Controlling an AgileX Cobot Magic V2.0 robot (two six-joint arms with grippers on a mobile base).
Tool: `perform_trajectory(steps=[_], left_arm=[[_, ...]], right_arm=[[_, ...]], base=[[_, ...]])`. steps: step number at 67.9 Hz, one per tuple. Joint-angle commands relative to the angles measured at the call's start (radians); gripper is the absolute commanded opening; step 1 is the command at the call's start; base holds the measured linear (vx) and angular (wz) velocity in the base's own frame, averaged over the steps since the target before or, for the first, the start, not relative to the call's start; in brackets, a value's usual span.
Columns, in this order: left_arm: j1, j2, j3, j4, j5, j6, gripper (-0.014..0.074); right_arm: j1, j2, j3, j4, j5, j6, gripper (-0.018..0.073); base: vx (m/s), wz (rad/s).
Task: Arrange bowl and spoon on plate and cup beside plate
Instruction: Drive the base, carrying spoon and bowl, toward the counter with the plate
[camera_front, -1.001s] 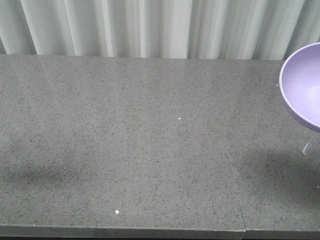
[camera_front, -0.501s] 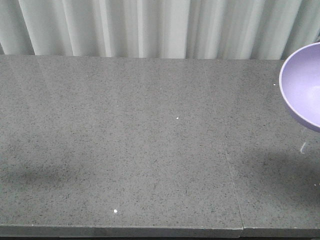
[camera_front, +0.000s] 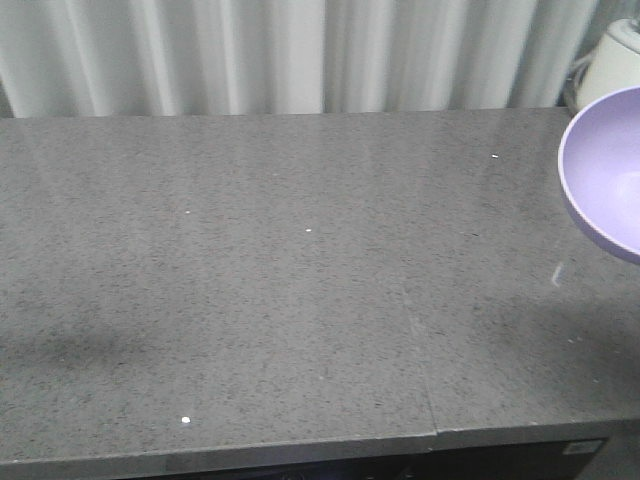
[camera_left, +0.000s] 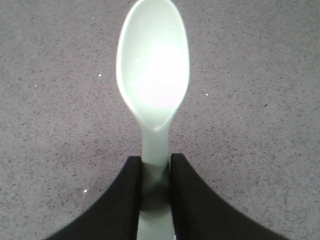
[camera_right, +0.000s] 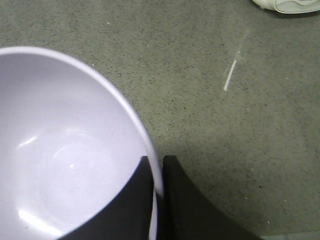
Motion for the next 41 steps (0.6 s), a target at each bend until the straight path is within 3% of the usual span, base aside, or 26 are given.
perform_trajectory(steps=[1, 41], left_arm=[[-0.004, -0.021, -0.026, 0.004, -0.024, 0.002, -0.0006], [-0.004, -0.021, -0.026, 0.004, -0.024, 0.002, -0.0006]], right_arm=[[-0.003, -0.011, -0.026, -0.007, -0.058, -0.012, -0.0006], [-0.003, -0.011, -0.026, -0.007, -0.058, -0.012, -0.0006]], base=[[-0.03, -0.29], [-0.05, -0.4]])
